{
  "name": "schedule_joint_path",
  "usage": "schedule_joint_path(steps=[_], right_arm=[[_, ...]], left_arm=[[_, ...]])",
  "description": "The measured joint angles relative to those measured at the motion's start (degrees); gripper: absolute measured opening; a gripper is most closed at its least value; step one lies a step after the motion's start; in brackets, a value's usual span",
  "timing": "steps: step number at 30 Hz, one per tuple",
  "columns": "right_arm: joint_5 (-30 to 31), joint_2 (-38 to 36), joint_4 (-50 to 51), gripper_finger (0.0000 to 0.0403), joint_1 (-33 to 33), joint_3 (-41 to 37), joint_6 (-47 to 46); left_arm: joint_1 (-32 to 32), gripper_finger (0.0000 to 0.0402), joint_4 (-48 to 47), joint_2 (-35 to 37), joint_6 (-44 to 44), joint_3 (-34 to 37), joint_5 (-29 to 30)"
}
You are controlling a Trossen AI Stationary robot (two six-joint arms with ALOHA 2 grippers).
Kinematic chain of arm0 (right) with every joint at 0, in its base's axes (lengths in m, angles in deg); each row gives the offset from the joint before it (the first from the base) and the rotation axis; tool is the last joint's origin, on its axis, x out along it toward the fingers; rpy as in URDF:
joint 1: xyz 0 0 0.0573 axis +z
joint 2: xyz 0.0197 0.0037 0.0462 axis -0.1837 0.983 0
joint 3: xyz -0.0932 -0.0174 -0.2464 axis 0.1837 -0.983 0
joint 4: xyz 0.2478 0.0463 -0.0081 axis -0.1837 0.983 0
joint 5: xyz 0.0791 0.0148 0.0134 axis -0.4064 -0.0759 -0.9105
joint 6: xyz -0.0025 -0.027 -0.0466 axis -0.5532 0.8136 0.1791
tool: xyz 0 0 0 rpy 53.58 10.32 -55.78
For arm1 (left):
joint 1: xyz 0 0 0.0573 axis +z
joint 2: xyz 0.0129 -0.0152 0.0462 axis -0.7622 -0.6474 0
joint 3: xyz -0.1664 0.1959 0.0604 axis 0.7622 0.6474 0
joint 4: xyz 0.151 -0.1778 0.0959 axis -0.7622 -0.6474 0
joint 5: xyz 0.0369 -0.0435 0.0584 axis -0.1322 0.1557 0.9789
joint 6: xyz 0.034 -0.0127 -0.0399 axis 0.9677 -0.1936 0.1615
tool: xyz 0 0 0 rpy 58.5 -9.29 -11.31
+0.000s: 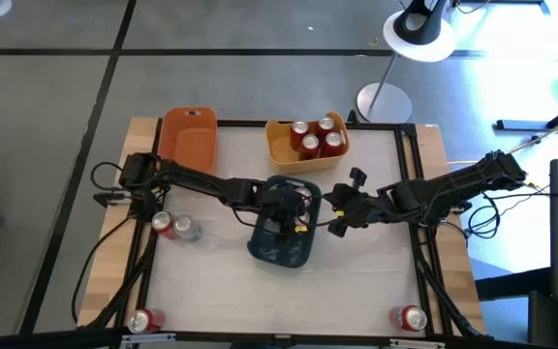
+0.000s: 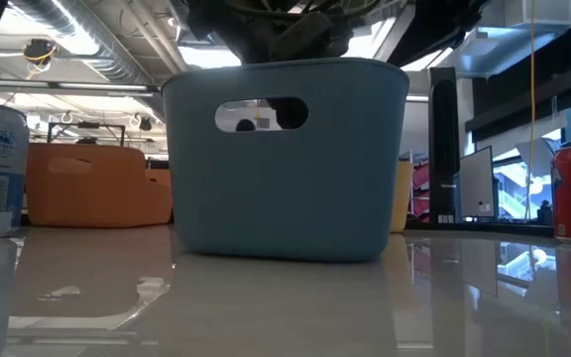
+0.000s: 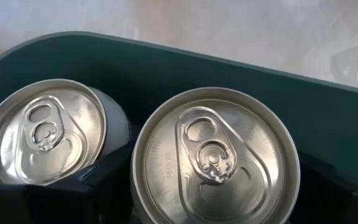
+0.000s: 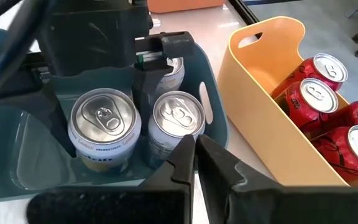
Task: Sort soda cans
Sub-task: Put the top white soda can into the blue bin
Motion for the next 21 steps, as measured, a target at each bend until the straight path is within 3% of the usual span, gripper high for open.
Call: schedule_joint_path(steps=[16, 21], right_arm=[[0.0, 0.0, 0.0, 0.0019, 0.0, 0.0, -0.1], [0.0, 0.0, -0.1, 0.0019, 0.0, 0.0, -0.1]], left_arm=[[0.0, 0.0307, 0.3, 0.0, -3.4, 0.0, 0.8], [-0.2, 0.0339, 1.4, -0.5, -3.7, 0.0, 0.6]])
